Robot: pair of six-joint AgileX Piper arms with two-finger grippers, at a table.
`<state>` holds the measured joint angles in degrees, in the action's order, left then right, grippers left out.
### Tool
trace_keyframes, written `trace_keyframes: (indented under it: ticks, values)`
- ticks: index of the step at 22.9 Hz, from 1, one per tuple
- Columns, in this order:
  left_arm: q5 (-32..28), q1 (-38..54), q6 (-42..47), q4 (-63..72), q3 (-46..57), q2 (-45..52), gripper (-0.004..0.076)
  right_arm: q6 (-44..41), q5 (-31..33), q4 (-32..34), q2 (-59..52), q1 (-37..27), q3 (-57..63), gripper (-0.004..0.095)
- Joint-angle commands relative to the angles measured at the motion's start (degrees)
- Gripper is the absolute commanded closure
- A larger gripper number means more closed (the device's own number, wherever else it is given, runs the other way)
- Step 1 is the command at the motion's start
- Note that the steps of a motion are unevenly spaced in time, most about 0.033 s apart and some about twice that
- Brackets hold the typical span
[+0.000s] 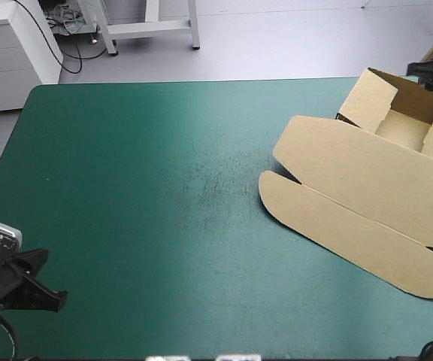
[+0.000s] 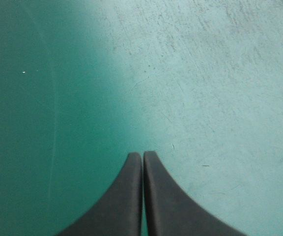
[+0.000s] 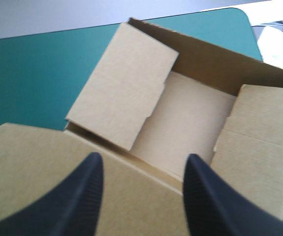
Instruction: Fold the box
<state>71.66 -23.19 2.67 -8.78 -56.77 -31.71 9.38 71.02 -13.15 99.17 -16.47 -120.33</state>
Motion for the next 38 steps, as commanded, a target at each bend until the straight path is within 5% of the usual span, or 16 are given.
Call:
trace_keyframes:
  ticks: [1, 7, 15, 21, 29, 38]
  values:
    - [0.84, -0.13, 0.46, -2.07, -1.34, -0.6, 0.0734, 3.99, -2.07, -1.58, -8.34, 5.74, 7.08, 0.0891]
    - [0.84, -0.13, 0.46, -2.48, -1.22, -0.6, 0.0734, 6.63, -10.97, -3.01, -21.67, 19.98, 31.26, 0.0927]
    - [0.84, -0.13, 0.33, -2.33, -0.99, -0.6, 0.0734, 10.03, -23.41, -3.01, -38.48, 29.6, 51.37, 0.0927]
    - [-0.53, -0.13, 0.6, -2.1, 3.16, 1.44, 0.0734, 10.03, -34.07, -5.24, -56.37, 30.94, 65.57, 0.0927]
    - [-13.37, -0.13, 0.72, 2.88, 19.17, 17.64, 0.0734, 11.01, -35.19, -4.88, -69.73, 30.94, 78.34, 0.0927]
    - [-18.02, -0.13, 0.72, 3.57, 27.51, 33.21, 0.0734, 12.96, -37.81, -3.78, -85.99, 30.94, 87.82, 0.0927]
